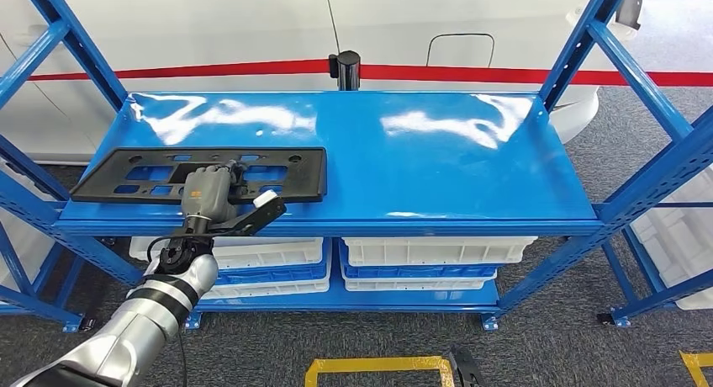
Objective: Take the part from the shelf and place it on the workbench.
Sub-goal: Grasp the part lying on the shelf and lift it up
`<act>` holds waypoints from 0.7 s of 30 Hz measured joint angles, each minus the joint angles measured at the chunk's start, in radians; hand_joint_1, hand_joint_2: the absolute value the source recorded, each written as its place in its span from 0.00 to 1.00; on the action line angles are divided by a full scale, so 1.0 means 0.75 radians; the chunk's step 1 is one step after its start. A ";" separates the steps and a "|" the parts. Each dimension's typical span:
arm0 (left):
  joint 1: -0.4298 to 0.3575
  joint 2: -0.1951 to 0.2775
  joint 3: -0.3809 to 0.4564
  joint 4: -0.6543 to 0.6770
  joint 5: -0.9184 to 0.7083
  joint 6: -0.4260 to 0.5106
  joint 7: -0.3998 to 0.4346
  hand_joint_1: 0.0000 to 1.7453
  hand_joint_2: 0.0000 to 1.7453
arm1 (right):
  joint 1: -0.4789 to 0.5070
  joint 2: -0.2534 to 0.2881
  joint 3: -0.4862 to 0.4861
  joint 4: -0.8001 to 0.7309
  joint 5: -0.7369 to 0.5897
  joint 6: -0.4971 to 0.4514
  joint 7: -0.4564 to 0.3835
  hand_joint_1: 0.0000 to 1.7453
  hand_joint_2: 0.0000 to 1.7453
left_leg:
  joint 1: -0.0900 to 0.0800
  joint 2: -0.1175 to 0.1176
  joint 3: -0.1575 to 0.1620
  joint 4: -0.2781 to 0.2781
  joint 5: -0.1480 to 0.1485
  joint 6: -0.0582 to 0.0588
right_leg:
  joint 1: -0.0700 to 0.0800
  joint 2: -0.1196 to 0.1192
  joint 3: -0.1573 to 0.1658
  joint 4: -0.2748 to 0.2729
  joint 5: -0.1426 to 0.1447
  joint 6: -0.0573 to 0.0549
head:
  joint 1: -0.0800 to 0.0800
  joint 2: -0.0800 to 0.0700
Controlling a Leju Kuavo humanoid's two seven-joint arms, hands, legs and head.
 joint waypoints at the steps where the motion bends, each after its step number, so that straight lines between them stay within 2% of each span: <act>1: -0.001 0.000 0.000 0.002 -0.001 0.010 -0.006 1.00 1.00 | 0.000 0.000 0.000 0.000 0.002 0.000 0.000 0.00 1.00 | 0.000 0.000 0.000 0.000 0.000 0.000 | 0.000 0.000 0.000 0.000 0.000 0.000 | 0.000 0.000; 5: 0.002 0.002 0.005 -0.017 0.013 0.124 -0.076 1.00 1.00 | 0.000 0.000 -0.001 0.000 0.014 -0.002 0.000 0.00 1.00 | 0.000 0.000 -0.001 0.000 0.000 0.000 | 0.000 0.000 -0.001 0.000 0.000 0.000 | 0.000 0.000; 9: 0.008 0.015 0.015 -0.150 0.014 0.216 -0.146 1.00 1.00 | 0.000 0.001 -0.006 0.000 0.038 -0.007 0.001 0.00 1.00 | 0.000 0.000 -0.002 0.000 0.000 0.000 | 0.000 0.000 -0.001 0.001 0.000 0.000 | 0.000 0.000; 14: 0.018 0.029 0.024 -0.399 -0.039 0.226 -0.170 1.00 1.00 | -0.002 0.003 -0.011 -0.001 0.058 -0.009 0.007 0.00 1.00 | 0.000 0.000 -0.003 0.000 0.000 0.000 | 0.000 0.000 -0.002 0.001 0.000 0.000 | 0.000 0.000; 21: 0.051 0.030 0.049 -0.602 -0.105 0.226 -0.191 1.00 1.00 | -0.007 0.010 -0.012 -0.001 0.072 -0.009 0.014 0.00 1.00 | 0.000 0.000 -0.003 0.000 0.000 0.000 | 0.000 0.000 -0.002 0.000 0.000 0.000 | 0.000 0.000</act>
